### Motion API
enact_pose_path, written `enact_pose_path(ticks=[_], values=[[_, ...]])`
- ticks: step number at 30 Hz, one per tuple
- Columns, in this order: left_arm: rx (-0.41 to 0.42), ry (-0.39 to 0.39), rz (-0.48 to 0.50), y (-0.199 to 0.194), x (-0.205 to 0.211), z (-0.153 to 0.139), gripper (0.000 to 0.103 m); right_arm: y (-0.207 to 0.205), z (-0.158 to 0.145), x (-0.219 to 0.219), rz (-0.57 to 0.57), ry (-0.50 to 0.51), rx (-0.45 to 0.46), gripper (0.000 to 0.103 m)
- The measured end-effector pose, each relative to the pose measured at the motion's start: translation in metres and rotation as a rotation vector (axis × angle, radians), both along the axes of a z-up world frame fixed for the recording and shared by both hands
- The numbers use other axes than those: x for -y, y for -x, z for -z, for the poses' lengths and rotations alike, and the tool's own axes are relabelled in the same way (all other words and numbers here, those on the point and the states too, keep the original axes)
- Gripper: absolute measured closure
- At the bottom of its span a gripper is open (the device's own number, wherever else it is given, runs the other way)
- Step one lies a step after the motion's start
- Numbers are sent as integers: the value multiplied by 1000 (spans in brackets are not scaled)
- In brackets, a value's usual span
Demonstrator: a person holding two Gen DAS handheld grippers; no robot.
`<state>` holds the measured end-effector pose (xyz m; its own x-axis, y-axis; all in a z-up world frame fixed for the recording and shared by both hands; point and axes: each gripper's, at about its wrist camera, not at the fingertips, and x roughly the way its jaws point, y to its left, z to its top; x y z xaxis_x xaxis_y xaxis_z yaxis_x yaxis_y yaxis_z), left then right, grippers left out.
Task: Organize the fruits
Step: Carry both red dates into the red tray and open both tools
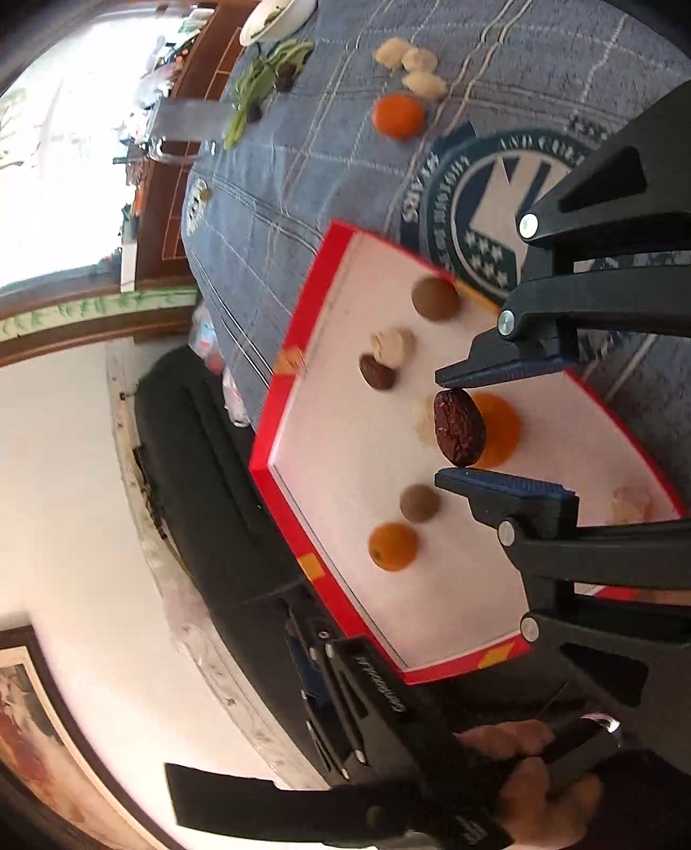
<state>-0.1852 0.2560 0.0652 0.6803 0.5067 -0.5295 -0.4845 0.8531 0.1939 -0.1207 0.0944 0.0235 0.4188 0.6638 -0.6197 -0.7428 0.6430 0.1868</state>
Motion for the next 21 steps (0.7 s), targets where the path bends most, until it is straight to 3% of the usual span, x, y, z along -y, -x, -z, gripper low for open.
enact_pose_path(ticks=[14,21], values=[[-33,12,-27,1,-12,12,77,15,1,-15,-36,23,72,73],[-91,26,-6,-8,-3,22,73,4,7,-7,-5,25,26,72]])
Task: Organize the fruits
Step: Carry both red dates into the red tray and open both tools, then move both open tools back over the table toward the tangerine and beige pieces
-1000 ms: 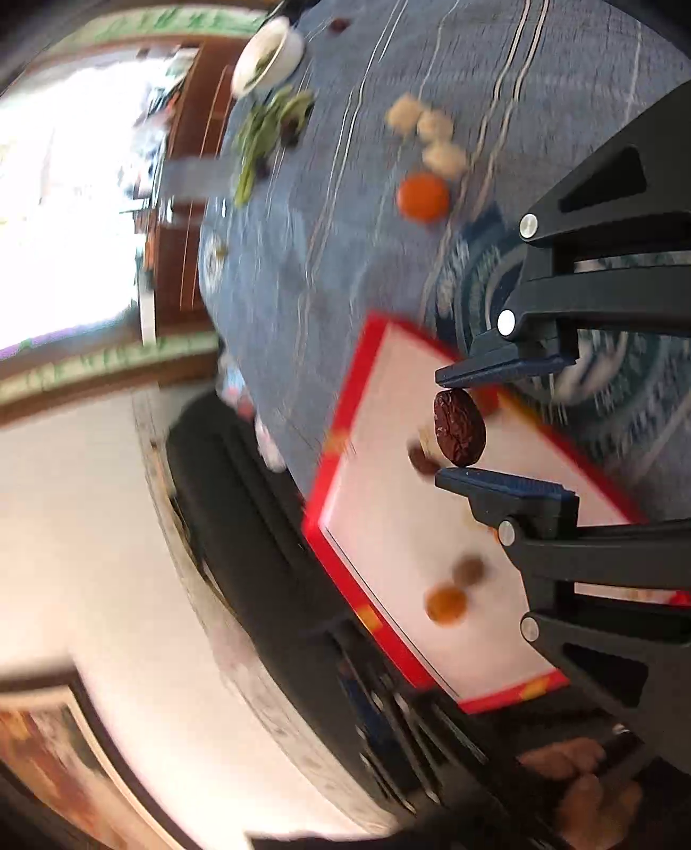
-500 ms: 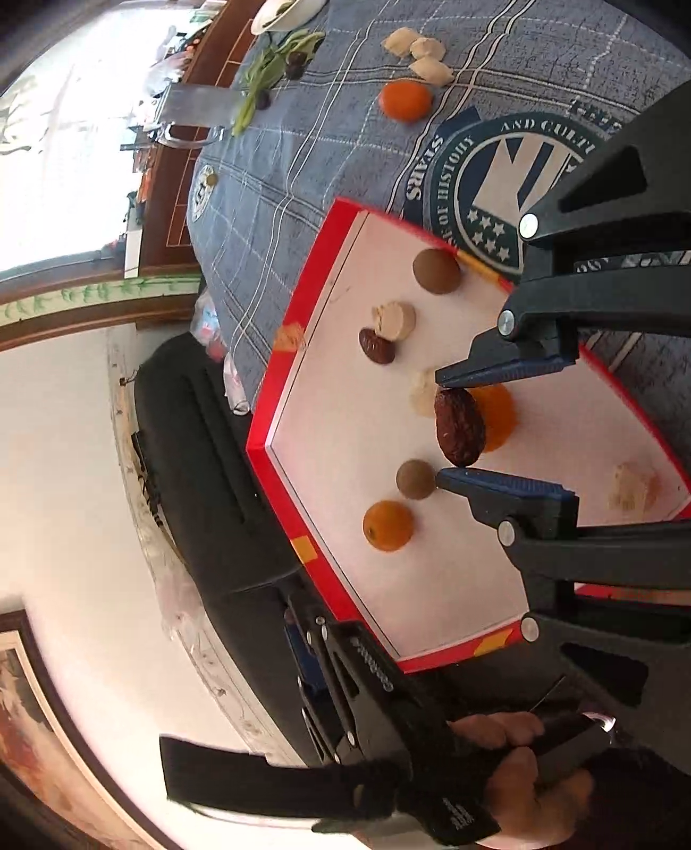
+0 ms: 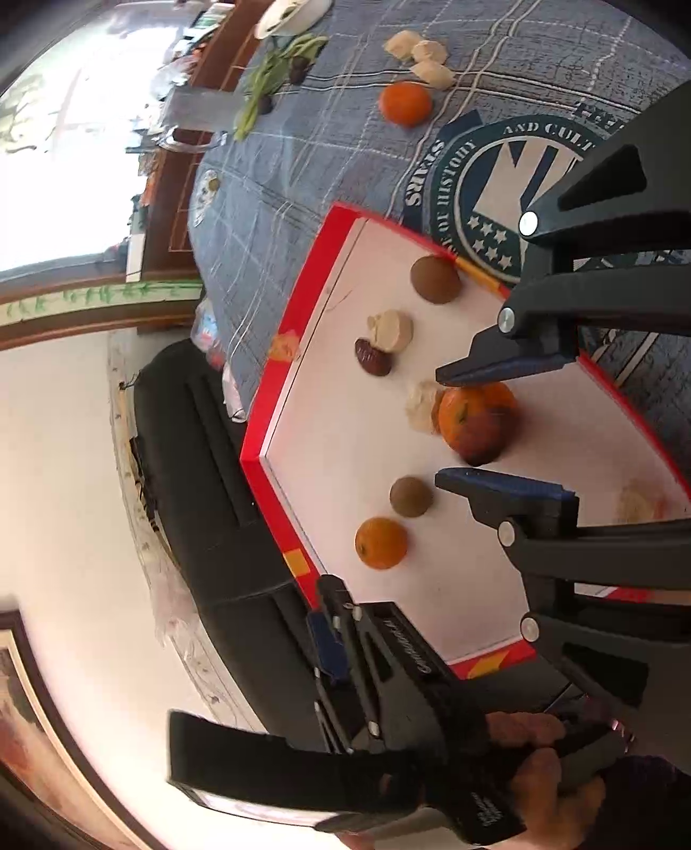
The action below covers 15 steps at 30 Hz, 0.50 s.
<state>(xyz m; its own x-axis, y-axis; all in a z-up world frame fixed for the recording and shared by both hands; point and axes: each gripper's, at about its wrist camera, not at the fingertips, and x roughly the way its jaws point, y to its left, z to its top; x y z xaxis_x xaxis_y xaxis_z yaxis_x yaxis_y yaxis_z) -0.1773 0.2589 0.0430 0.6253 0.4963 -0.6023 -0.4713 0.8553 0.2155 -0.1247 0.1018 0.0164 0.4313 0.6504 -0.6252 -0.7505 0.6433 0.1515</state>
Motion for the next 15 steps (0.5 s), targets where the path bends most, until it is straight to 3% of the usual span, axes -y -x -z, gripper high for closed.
enact_pose_path(ticks=[2,4,9,15], values=[[-9,-1,8,-1,4,2,57,-4,0,5,10,-10,-19,71],[-10,-11,14,-2,8,1,51,-8,-2,10,25,-17,-25,71],[-11,-13,29,-4,16,-1,46,-18,-6,30,77,-52,-31,70],[-3,-17,89,-8,38,-5,32,-42,-11,71,187,-94,-57,69]])
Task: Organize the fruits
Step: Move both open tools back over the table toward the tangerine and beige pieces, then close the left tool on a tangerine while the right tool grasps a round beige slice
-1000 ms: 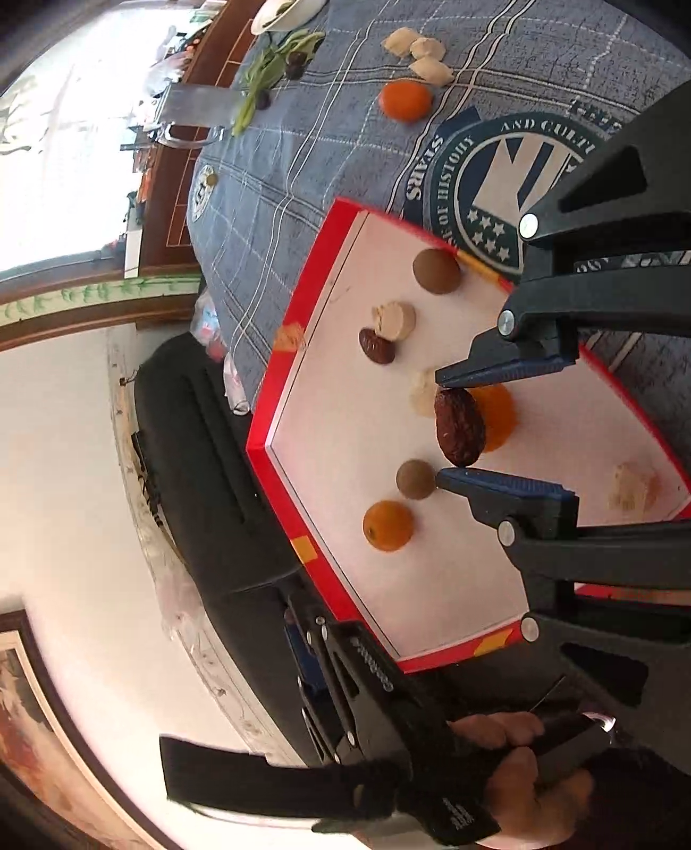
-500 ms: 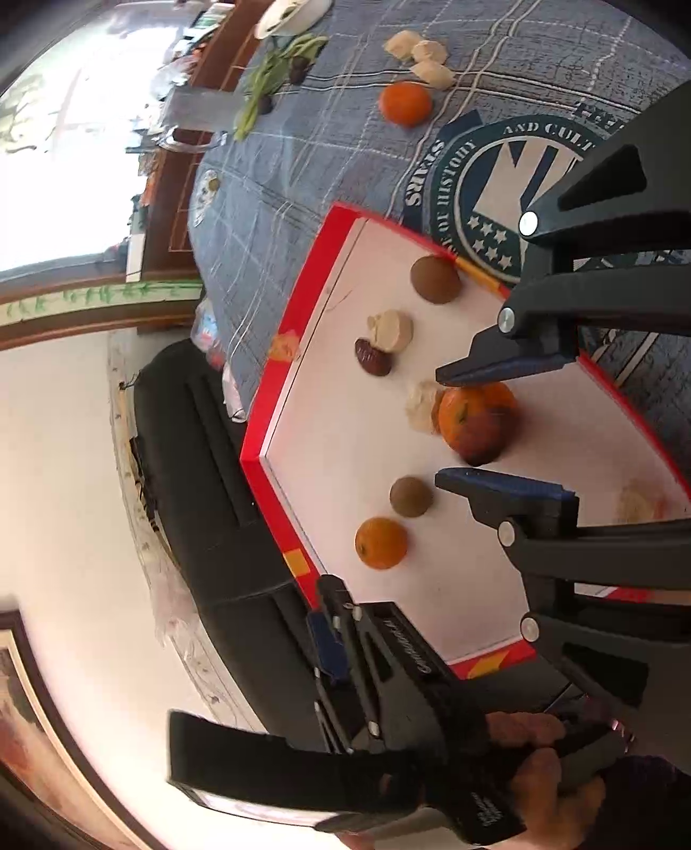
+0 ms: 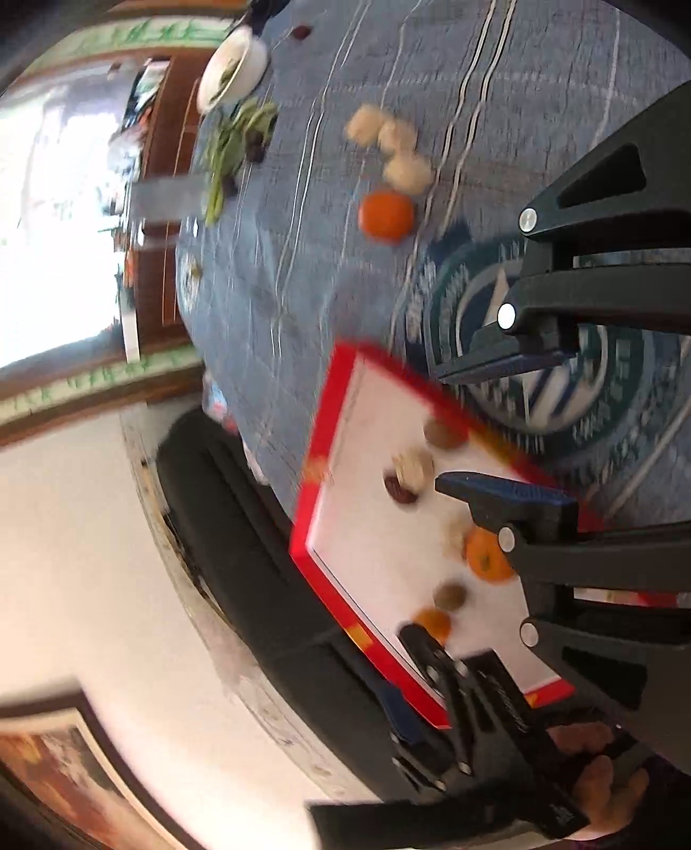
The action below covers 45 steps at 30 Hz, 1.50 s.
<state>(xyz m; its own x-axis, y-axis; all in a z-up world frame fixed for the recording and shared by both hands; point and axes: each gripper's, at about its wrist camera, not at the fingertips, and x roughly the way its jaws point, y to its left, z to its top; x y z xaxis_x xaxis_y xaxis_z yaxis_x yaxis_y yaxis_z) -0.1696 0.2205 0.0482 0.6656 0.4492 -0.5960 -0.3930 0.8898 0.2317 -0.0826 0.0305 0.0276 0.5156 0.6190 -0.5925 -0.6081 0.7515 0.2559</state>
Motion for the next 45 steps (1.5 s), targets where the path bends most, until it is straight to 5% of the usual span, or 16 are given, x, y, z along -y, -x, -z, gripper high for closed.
enact_pose_path(ticks=[14,26,30,39,45], values=[[-9,-33,249,-20,88,-8,22,-52,11,99,227,22,-93,64],[-51,-50,353,-39,128,-6,22,-104,33,63,184,83,-224,66],[-66,-66,347,-48,127,-10,22,-105,30,61,136,59,-207,76],[-127,-62,390,-106,149,-13,22,-121,10,121,180,-224,-324,76],[-205,-38,406,-157,170,3,22,-128,6,154,286,-315,-346,76]])
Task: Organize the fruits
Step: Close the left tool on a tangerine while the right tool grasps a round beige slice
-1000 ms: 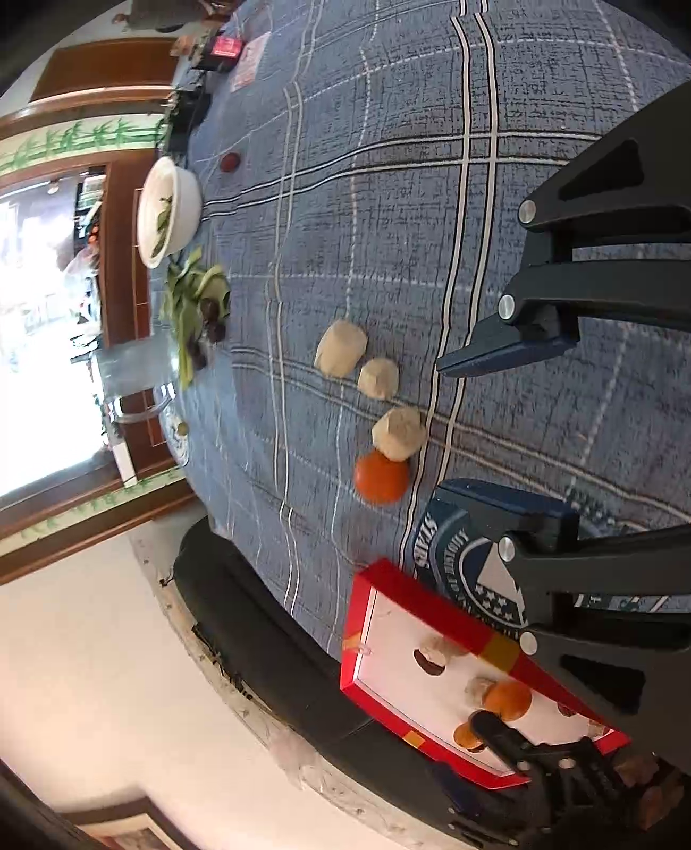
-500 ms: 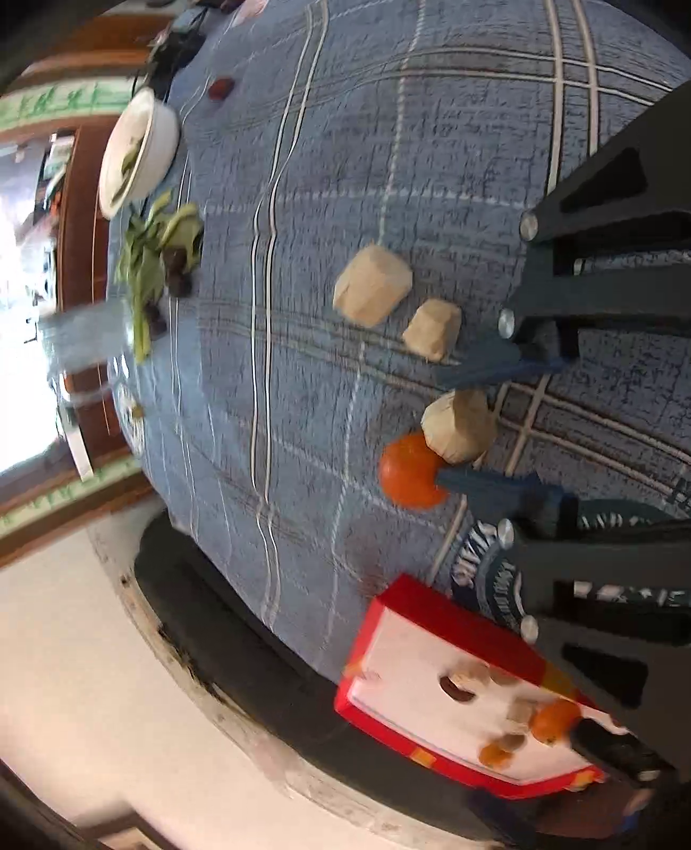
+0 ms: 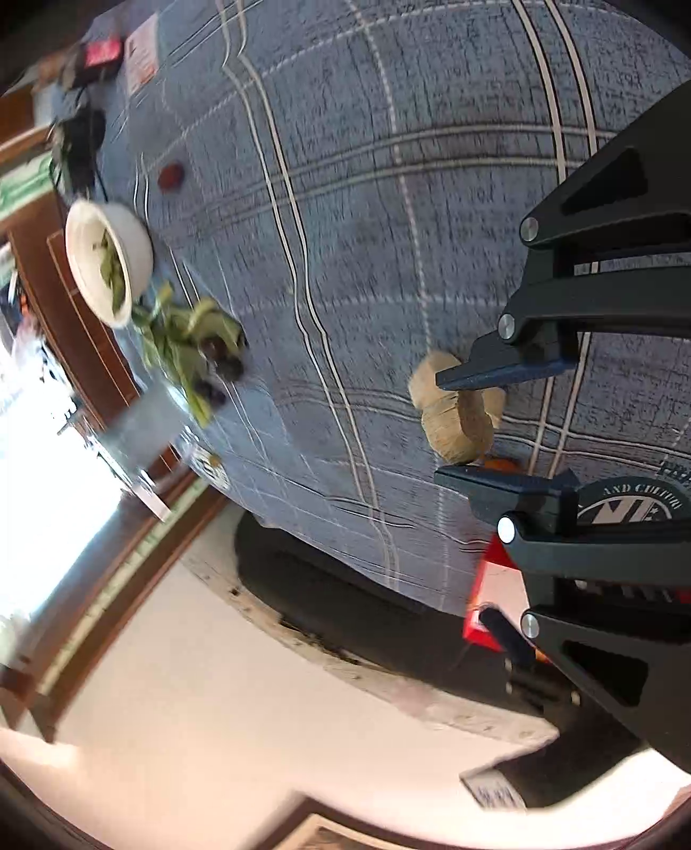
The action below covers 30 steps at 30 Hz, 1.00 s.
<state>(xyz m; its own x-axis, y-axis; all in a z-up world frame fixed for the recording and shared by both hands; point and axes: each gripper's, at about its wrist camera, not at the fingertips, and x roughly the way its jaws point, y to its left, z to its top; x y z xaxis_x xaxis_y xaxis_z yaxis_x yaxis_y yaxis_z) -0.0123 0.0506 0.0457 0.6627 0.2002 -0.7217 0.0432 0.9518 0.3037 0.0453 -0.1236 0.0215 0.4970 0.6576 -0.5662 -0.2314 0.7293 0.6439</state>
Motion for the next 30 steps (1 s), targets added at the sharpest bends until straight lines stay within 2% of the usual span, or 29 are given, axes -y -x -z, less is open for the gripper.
enact_pose_path(ticks=[2,5,9,11,13,15,16,19,22,26,30], values=[[-28,3,-14,-12,3,7,22,-1,0,1,17,6,-3,76],[-71,63,-23,-24,4,14,22,-1,-1,0,15,-3,-3,75],[-93,105,-30,-29,6,21,25,1,-4,-2,15,5,16,75],[-101,121,-37,-32,5,25,38,2,-3,-6,-1,13,17,75],[-118,174,-27,-35,5,30,45,3,-3,-10,-10,23,20,75],[-132,186,-12,-35,9,35,65,2,-4,-14,-17,42,31,75],[-139,196,-4,-34,11,37,67,4,-5,-16,-19,55,41,75],[-107,174,-5,-29,16,38,67,8,-7,-19,-23,69,60,75],[-102,203,-19,-23,13,35,68,9,-8,-20,-21,74,69,75],[-35,191,-22,-4,14,19,68,10,-9,-18,-8,76,77,75],[29,213,-22,21,13,-1,68,16,-14,-18,2,91,112,75]])
